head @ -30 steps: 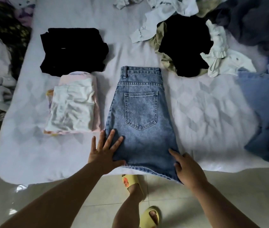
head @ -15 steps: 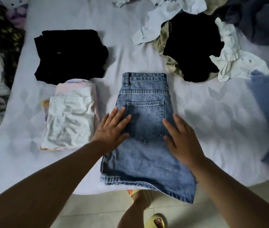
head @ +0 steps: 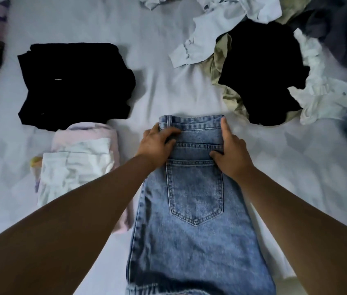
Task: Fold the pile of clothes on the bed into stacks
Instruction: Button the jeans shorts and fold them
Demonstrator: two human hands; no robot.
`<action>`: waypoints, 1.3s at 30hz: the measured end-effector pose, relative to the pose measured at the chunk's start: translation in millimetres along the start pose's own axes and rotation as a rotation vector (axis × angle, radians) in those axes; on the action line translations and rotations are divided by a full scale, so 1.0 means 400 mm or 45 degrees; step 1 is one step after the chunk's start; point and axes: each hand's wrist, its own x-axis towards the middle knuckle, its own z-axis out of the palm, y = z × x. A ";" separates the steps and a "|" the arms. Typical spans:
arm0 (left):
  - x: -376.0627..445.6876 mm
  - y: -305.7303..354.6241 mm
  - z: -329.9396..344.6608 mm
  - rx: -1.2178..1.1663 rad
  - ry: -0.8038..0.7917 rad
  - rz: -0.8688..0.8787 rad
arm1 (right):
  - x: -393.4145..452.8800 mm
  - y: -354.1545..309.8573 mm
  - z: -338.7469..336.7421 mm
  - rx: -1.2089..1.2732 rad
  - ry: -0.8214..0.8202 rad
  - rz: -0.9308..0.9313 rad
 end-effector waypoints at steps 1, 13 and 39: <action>0.007 0.003 0.001 -0.167 0.089 -0.046 | 0.010 -0.008 0.002 -0.003 0.018 0.067; -0.064 0.062 -0.075 -1.000 0.031 -0.126 | -0.021 -0.014 -0.068 0.788 -0.051 0.283; -0.713 0.069 0.051 0.142 -0.004 0.517 | -0.636 0.065 -0.076 0.168 -0.130 -0.719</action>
